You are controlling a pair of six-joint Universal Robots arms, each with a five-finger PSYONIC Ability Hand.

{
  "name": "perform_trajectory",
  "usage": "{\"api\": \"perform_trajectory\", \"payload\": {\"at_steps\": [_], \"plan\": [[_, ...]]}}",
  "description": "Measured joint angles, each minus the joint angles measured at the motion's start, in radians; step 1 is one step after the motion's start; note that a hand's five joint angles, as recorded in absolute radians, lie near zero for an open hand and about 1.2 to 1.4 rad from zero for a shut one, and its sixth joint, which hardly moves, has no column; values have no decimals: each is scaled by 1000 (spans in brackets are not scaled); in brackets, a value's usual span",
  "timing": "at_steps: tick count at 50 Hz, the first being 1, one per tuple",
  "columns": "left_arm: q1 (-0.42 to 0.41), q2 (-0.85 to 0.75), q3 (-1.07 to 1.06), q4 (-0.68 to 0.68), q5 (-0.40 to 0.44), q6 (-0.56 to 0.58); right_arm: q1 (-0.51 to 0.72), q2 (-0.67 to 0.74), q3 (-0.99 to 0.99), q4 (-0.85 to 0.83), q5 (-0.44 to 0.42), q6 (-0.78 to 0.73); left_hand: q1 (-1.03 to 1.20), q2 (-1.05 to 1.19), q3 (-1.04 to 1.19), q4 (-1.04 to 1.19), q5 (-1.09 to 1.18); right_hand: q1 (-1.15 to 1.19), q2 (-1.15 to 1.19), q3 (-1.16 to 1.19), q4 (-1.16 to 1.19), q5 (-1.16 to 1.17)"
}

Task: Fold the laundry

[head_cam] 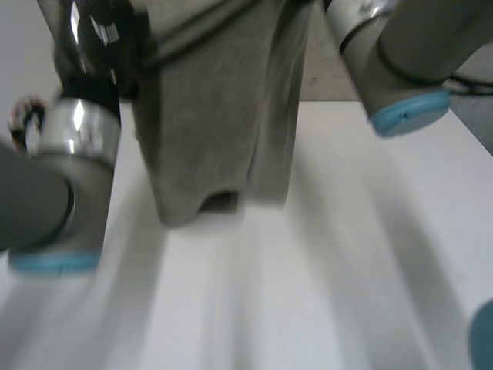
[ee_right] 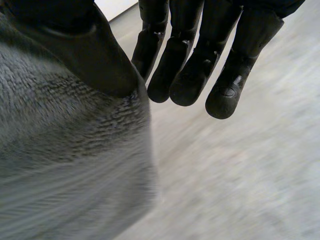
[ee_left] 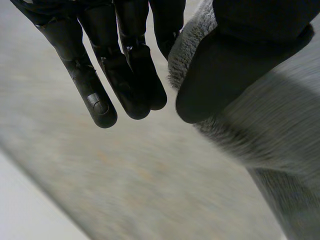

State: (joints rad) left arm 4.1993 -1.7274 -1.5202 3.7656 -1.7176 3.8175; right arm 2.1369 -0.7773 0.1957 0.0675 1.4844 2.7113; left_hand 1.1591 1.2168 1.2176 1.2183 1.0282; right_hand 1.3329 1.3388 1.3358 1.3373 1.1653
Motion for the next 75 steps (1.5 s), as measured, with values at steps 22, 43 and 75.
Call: {"api": "perform_trajectory", "payload": {"at_steps": [22, 43, 75], "plan": [[-109, -42, -240, -97, -223, -243, -17, -312, 986, 241, -74, -314, 0, -58, -59, -60, -42, 0, 0, 7, 0, 8], [-196, -47, -413, -281, -186, -233, -145, -426, 1451, 49, -69, -347, -919, -980, -978, -976, -948, 0, 0, 7, 0, 22], [179, 46, -582, -283, 212, -241, -436, -530, 1633, -153, -193, -139, -911, -967, -968, -970, -952, 0, 0, 7, 0, 22]]}}
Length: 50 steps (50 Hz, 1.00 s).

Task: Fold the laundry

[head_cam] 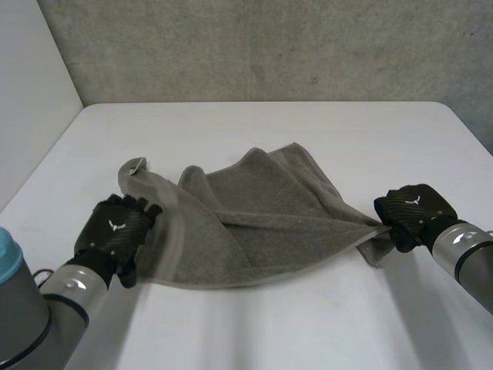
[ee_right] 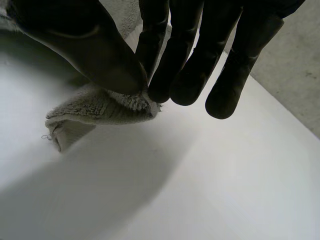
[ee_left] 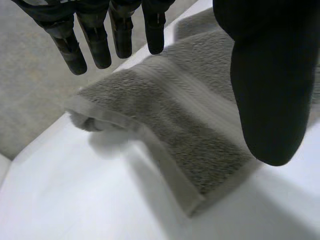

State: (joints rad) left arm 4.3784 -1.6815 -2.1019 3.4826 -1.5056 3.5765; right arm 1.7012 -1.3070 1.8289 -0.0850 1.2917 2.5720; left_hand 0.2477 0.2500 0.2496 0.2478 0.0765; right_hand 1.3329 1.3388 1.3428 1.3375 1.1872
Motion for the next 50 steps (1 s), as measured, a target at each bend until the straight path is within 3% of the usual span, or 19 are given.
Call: {"api": "perform_trajectory", "payload": {"at_steps": [7, 14, 50], "plan": [[52, 12, -50, 1, 147, 4, -5, 19, 1, 1, -14, 5, 77, 74, 74, 75, 76, 0, 0, 0, 0, 0], [107, -31, -35, 5, 229, 8, -3, 23, 9, 0, -12, 1, 103, 101, 102, 101, 102, -1, 0, 0, 0, 0], [133, -249, 103, 19, 231, 28, 0, 26, 23, -14, -9, -7, 111, 110, 110, 111, 110, -1, 0, 2, 0, 0]]}}
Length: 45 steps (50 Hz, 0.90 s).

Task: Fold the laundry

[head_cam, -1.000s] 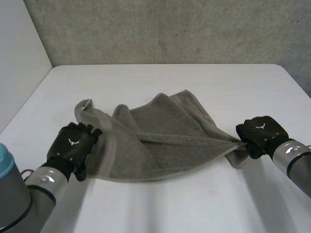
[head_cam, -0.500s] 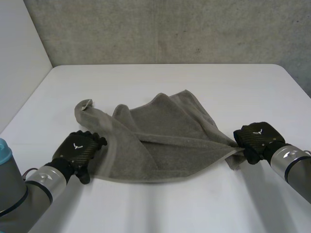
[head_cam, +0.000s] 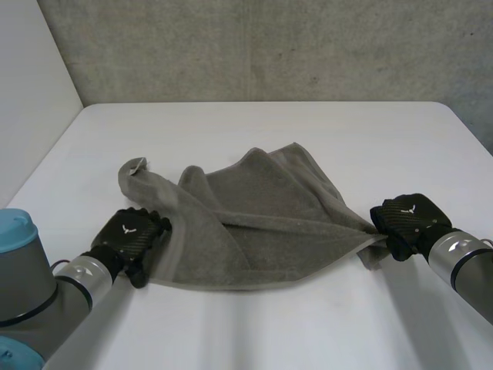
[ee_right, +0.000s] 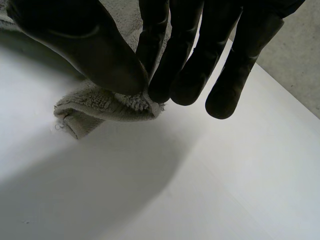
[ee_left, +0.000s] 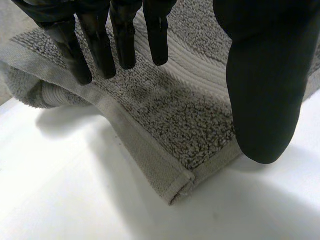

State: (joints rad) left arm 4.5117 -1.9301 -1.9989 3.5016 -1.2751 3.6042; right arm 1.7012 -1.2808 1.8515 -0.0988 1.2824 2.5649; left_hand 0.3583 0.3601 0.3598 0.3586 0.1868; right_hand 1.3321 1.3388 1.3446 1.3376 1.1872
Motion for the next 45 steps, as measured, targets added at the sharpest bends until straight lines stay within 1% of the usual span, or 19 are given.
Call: {"api": "perform_trajectory", "payload": {"at_steps": [8, 11, 15, 26, 40, 45], "plan": [[-1, -40, 31, 1, 0, 50, 0, 0, 2, -1, 0, 0, 38, 36, 36, 36, 31, 0, 0, 0, 1, 0], [-1, -50, 44, 8, 0, 58, 0, 0, 2, -1, 0, 0, 82, 80, 81, 81, 53, 0, 0, 0, 6, 0], [-2, -58, 63, 23, -3, 61, 0, 0, 3, -1, 0, 0, 154, 149, 149, 150, 150, 0, 0, 0, 6, 0], [-2, -67, 101, 63, -9, 55, 2, 5, 6, -1, 0, -1, 270, 269, 269, 265, 258, 0, 0, 0, 6, 0], [-7, -81, 106, 112, -10, 46, 5, 8, 6, -1, 0, -2, 586, 586, 586, 589, 582, 0, 9, 0, 6, 0], [-12, -76, 95, 109, -8, 44, 5, 8, 6, -4, 0, -3, 644, 647, 646, 649, 641, 0, 9, 0, 6, 0]]}}
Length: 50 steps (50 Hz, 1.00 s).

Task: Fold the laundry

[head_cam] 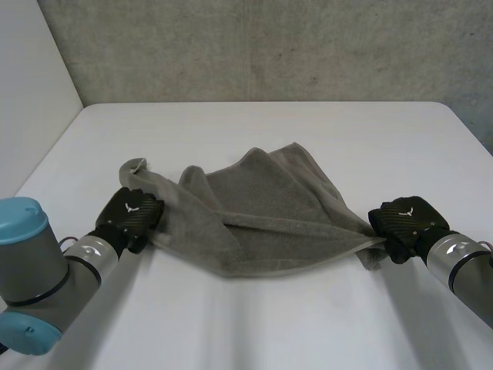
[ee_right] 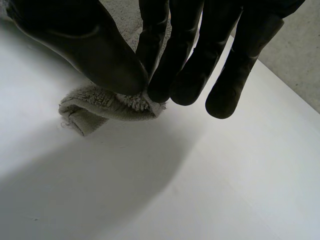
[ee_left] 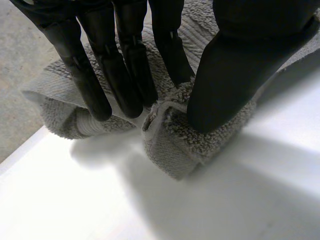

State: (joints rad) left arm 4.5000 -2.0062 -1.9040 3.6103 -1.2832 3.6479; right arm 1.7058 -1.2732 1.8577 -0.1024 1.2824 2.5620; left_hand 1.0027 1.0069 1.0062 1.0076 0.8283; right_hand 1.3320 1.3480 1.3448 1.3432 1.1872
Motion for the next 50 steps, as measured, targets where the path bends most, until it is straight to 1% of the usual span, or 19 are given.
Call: {"api": "perform_trajectory", "payload": {"at_steps": [4, 7, 9, 11, 13, 17, 21, 24, 28, 29, 31, 33, 40, 43, 47, 50], "plan": [[-4, 4, -14, -4, 5, 2, -1, -1, 0, -2, 0, 0, 4, -1, 0, -2, 3, 0, 0, 0, 0, 0], [-6, 5, -23, -5, 9, 3, -1, -1, 0, -2, 0, 0, -55, -59, -58, -59, -47, 0, 0, 0, 0, 0], [-7, 3, -30, -4, 11, 5, -1, -1, 0, -3, 0, 0, -232, -238, -236, -238, -236, 0, 0, 0, 0, 0], [-7, 2, -32, -2, 11, 5, -1, -2, 0, -3, 0, 0, -325, -331, -329, -331, -330, 0, 0, 0, 0, 0], [-7, 0, -33, 0, 11, 6, 0, -2, 0, -3, 0, 0, -370, -376, -376, -376, -371, 0, 0, 0, 0, 0], [-8, -3, -33, 5, 10, 4, 0, -2, 1, -2, 0, 0, -409, -415, -415, -415, -414, 0, 0, 1, 0, 0], [-8, -3, -30, 8, 9, 1, 0, -2, 1, -2, 0, 0, -406, -412, -411, -414, -408, 0, 0, 1, 0, 0], [-9, -4, -29, 9, 9, -1, 0, -2, 1, -2, 0, 0, -358, -363, -362, -364, -360, 0, 0, 1, 0, 0], [-15, -3, -29, 12, 8, -3, 0, -2, 2, -2, 0, 0, -133, -137, -137, -138, -142, 0, 0, 1, 0, 0], [-16, -3, -29, 13, 8, -3, 0, -2, 2, -2, 0, 0, -113, -116, -116, -117, -115, 0, 0, 1, 0, 0], [-20, 0, -29, 21, 6, -3, 0, -2, 2, -2, 0, 0, 95, 97, 96, 97, 98, 0, 0, 1, 0, 0], [-22, 6, -29, 28, 4, -4, 0, -2, 2, -2, 0, 0, 140, 165, 164, 164, 147, 0, 0, 1, 0, 0], [-18, 66, -36, 48, -9, -23, 0, -9, 0, -2, -2, 0, 163, 205, 204, 205, 183, 0, 0, 1, 0, 0], [-14, 108, -50, 45, -30, -37, -1, -17, -4, 2, -2, 0, 163, 208, 207, 207, 183, 0, 0, 1, 0, 0], [-12, 208, -84, 38, -71, -51, -3, -60, -17, 16, -1, 2, 163, 209, 208, 210, 183, 0, 0, 1, 0, 0], [-11, 317, -107, 31, -92, -57, -3, -135, -41, 38, 0, 3, 163, 209, 208, 210, 183, 0, 0, 1, 0, 0]]}}
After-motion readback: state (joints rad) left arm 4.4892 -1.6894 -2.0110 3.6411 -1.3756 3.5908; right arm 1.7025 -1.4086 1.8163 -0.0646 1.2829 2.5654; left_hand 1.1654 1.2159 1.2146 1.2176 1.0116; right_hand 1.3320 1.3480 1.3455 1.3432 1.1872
